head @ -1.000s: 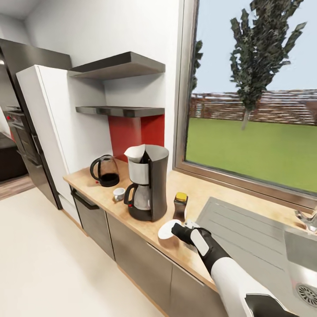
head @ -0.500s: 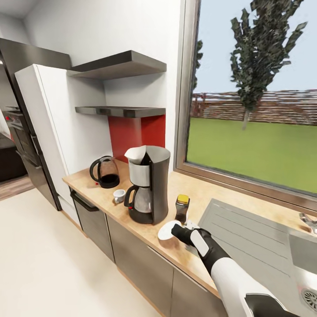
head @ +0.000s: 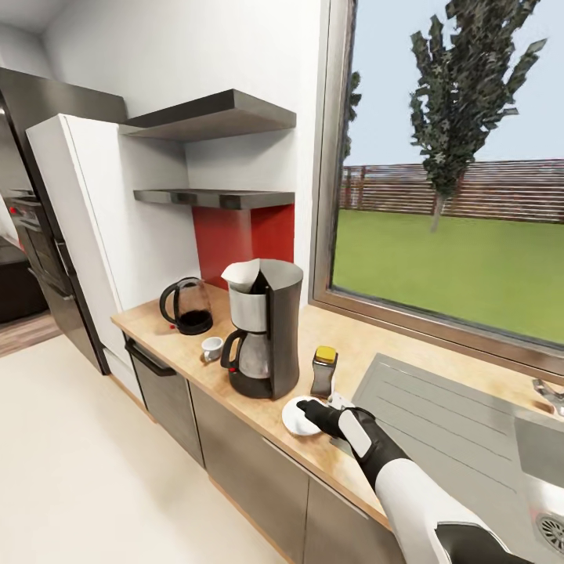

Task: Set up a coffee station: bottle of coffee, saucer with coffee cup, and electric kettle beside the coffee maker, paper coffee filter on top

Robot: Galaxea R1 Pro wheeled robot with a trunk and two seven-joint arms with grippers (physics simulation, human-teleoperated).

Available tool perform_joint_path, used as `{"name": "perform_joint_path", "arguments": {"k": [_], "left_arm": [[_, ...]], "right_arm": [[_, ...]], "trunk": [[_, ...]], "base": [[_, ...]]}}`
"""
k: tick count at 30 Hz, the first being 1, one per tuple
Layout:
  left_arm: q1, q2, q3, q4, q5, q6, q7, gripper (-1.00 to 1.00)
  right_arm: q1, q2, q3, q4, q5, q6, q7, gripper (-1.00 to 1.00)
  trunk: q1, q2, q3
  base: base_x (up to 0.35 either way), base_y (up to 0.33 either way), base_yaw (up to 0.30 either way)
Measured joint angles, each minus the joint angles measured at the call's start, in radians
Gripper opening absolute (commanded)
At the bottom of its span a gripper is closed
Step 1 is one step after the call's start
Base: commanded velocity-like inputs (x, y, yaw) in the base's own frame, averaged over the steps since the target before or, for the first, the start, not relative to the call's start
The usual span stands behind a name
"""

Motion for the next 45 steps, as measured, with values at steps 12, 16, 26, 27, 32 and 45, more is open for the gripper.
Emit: {"name": "perform_joint_path", "arguments": {"k": [12,16,26,27,32,45], "left_arm": [[0.0,0.001,-0.001,0.002,0.0,0.001,-0.001,1.0],[0.0,0.003,-0.001,0.003,0.0,0.001,0.0,1.0],[0.0,0.003,0.001,0.002,0.0,0.0,0.001,1.0],[0.0,0.003,0.001,0.002,0.0,0.0,0.001,1.0],[0.0,0.002,0.001,0.002,0.001,0.0,0.001,1.0],[0.0,0.003,0.003,0.001,0.001,0.0,0.001,1.0]], "right_arm": [[0.0,0.0,-0.007,-0.009,-0.003,0.001,0.0,1.0],[0.0,0.0,-0.034,-0.047,-0.004,0.002,-0.005,1.0],[0.0,0.0,-0.054,-0.275,-0.003,0.006,-0.044,1.0],[0.0,0.0,-0.054,-0.275,-0.003,0.006,-0.044,1.0],[0.0,0.0,-0.05,-0.278,-0.003,0.006,-0.042,1.0],[0.0,0.0,-0.046,-0.263,-0.001,0.009,-0.036,1.0]], "trunk": [[0.0,0.0,0.0],[0.0,0.0,0.0],[0.0,0.0,0.0],[0.0,0.0,0.0],[0.0,0.0,0.0],[0.001,0.0,0.0]], "base": [[-0.092,-0.125,0.0],[-0.189,-0.225,0.0],[-0.063,-0.044,0.0],[-0.004,-0.002,0.0],[-0.036,-0.001,0.0],[-0.312,0.0,0.069]]}}
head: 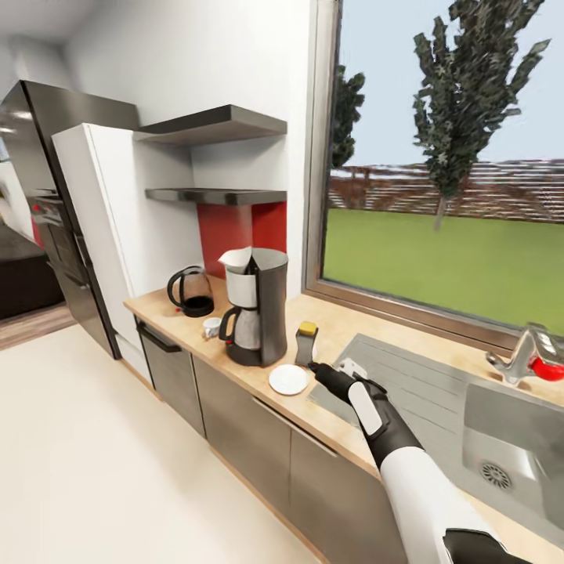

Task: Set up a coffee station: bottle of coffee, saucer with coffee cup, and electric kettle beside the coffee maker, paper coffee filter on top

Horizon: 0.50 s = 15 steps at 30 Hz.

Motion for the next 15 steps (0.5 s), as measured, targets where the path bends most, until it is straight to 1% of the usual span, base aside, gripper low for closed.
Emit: {"name": "perform_joint_path", "arguments": {"k": [3,6,10,15], "left_arm": [[0.0,0.0,0.001,0.001,0.0,0.0,0.0,1.0],[0.0,0.0,0.002,0.0,0.0,0.0,0.0,1.0],[0.0,-0.001,0.003,-0.002,0.0,0.0,0.0,1.0],[0.0,-0.001,0.004,-0.006,-0.001,0.0,0.0,1.0]], "right_arm": [[0.0,0.0,0.0,0.011,0.0,0.0,0.0,1.0],[0.001,0.0,0.0,0.017,0.0,0.0,0.0,1.0],[0.001,0.0,0.0,0.02,0.0,0.0,0.0,1.0],[0.001,0.0,0.001,0.028,0.0,0.0,0.0,1.0]], "trunk": [[0.0,0.0,0.0],[0.0,0.0,0.0],[0.0,0.0,0.0],[-0.001,0.0,0.0]], "base": [[-0.307,0.04,0.263],[-0.241,0.136,0.272],[-0.157,0.245,0.275],[-0.046,0.291,0.275]]}}
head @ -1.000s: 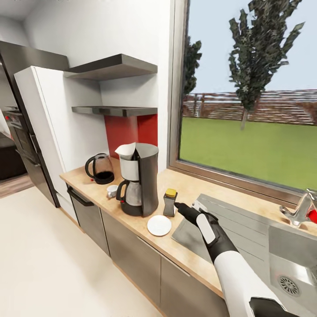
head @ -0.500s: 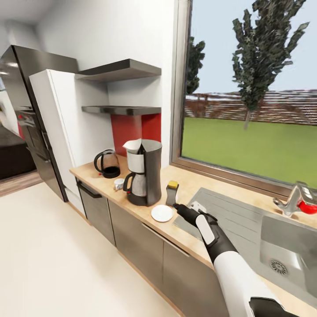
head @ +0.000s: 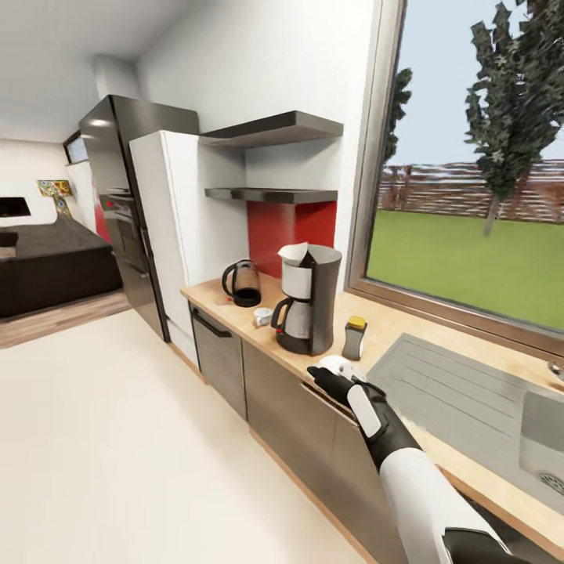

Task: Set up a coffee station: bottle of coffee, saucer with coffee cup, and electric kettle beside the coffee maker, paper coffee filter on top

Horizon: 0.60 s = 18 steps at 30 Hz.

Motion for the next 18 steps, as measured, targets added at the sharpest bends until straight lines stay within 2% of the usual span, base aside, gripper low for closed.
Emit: {"name": "perform_joint_path", "arguments": {"k": [3,7,8,9,10,12,16,17,18], "left_arm": [[0.0,-0.002,-0.001,-0.002,0.002,-0.01,0.0,1.0],[0.0,-0.004,-0.002,-0.002,0.004,-0.085,-0.001,1.0],[0.0,-0.004,-0.001,-0.003,0.004,-0.115,0.0,1.0],[0.0,-0.004,-0.001,-0.003,0.004,-0.12,0.0,1.0],[0.0,-0.004,-0.001,-0.003,0.004,-0.129,0.0,1.0],[0.0,-0.005,0.0,-0.002,0.004,-0.135,0.0,1.0],[0.0,-0.007,0.001,0.001,0.004,-0.139,0.0,1.0],[0.0,-0.01,0.002,0.004,0.004,-0.14,0.0,1.0],[0.0,-0.012,0.002,0.005,0.004,-0.14,0.0,1.0]], "right_arm": [[-0.001,0.0,0.001,0.02,0.0,0.0,0.001,1.0],[0.0,0.0,0.003,0.053,0.0,0.0,0.007,1.0],[0.001,0.0,0.007,0.111,-0.001,-0.001,0.056,1.0],[0.0,0.0,0.008,0.135,-0.002,-0.002,0.074,1.0],[0.001,0.0,0.009,0.199,0.005,-0.003,0.116,1.0],[0.0,0.0,0.015,0.29,0.029,-0.004,0.148,1.0],[0.0,0.001,0.068,0.432,0.107,-0.014,0.167,1.0],[0.002,0.001,0.081,0.542,0.156,-0.087,0.168,1.0],[0.006,0.001,0.084,0.589,0.179,-0.123,0.167,1.0]], "trunk": [[0.0,-0.001,0.0],[0.0,0.0,0.0],[0.0,0.0,0.0],[0.0,0.0,0.0],[0.0,0.0,0.0],[0.0,0.0,0.0],[0.0,0.0,0.0],[0.0,0.0,0.0],[0.0,0.0,0.0]], "base": [[-0.009,0.196,0.275],[-0.002,0.049,0.275],[0.0,0.012,0.275],[0.0,0.006,0.275],[0.0,0.004,0.275],[0.0,0.002,0.275],[0.0,0.001,0.275],[0.0,0.0,0.275],[0.0,0.0,0.275]]}}
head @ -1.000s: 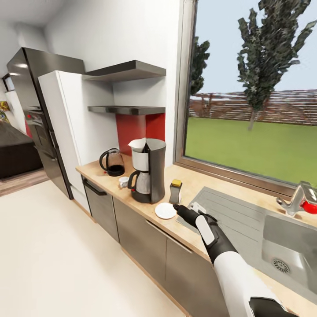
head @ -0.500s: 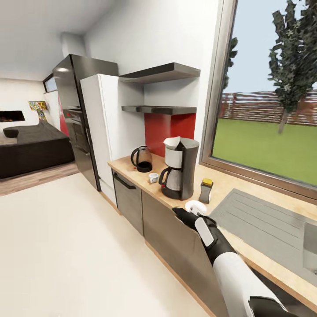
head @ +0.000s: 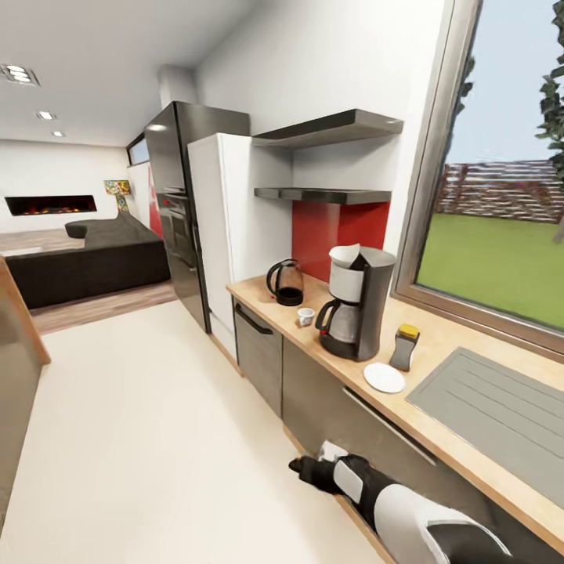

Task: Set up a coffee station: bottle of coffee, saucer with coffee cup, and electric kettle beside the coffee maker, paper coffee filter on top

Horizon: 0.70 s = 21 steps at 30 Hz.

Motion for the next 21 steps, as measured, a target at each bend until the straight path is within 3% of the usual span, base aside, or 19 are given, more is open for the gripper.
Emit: {"name": "perform_joint_path", "arguments": {"k": [1,2,3,4,5,7,9,10,11,14,21], "left_arm": [[0.0,-0.002,0.0,0.001,0.0,0.0,0.0,1.0],[0.0,-0.011,0.0,0.002,-0.003,-0.001,0.0,1.0],[0.0,-0.015,0.0,0.002,-0.005,-0.001,0.0,1.0],[0.0,-0.027,0.0,0.004,-0.018,-0.003,0.0,1.0],[0.0,-0.032,0.0,0.004,-0.026,-0.003,0.0,1.0],[0.0,-0.051,0.001,0.007,-0.066,-0.006,0.002,1.0],[0.0,-0.069,0.001,0.008,-0.1,-0.012,0.003,1.0],[0.0,-0.078,0.0,0.009,-0.11,-0.024,0.003,1.0],[0.001,-0.096,-0.001,0.012,-0.12,-0.073,0.004,1.0],[0.001,-0.109,-0.002,0.04,-0.125,-0.117,0.004,1.0],[0.001,-0.123,-0.001,0.066,-0.126,-0.148,0.005,1.0]], "right_arm": [[0.004,0.0,0.0,0.012,0.012,-0.018,-0.001,1.0],[0.041,0.0,0.004,0.032,0.056,-0.061,-0.006,1.0],[0.06,0.0,0.004,0.036,0.075,-0.073,-0.009,1.0],[0.104,0.0,0.005,0.044,0.135,-0.095,-0.021,1.0],[0.124,0.0,0.005,0.046,0.159,-0.102,-0.028,1.0],[0.188,0.0,0.005,0.049,0.244,-0.126,-0.08,1.0],[0.246,0.0,0.005,0.052,0.288,-0.148,-0.136,1.0],[0.269,0.0,0.005,0.052,0.3,-0.154,-0.155,1.0],[0.318,-0.029,0.005,0.053,0.315,-0.161,-0.176,1.0],[0.372,-0.075,0.005,0.053,0.321,-0.164,-0.184,1.0],[0.401,-0.121,0.007,0.053,0.332,-0.163,-0.185,1.0]], "trunk": [[0.0,0.0,0.0],[0.0,0.0,0.0],[0.0,0.0,-0.001],[0.0,0.0,-0.001],[0.0,0.0,-0.001],[0.0,0.0,-0.003],[0.0,0.0,-0.004],[0.0,0.0,-0.005],[0.0,0.0,-0.006],[0.0,0.0,-0.009],[0.0,0.001,-0.012]], "base": [[0.0,0.0,0.275],[0.0,0.0,0.274],[0.0,0.0,0.27],[0.0,0.0,0.268],[0.0,0.0,0.26],[0.0,0.0,0.242],[0.0,0.0,0.224],[0.0,0.0,0.207],[0.0,0.0,0.205],[0.0,0.0,0.183],[0.0,0.0,0.061]]}}
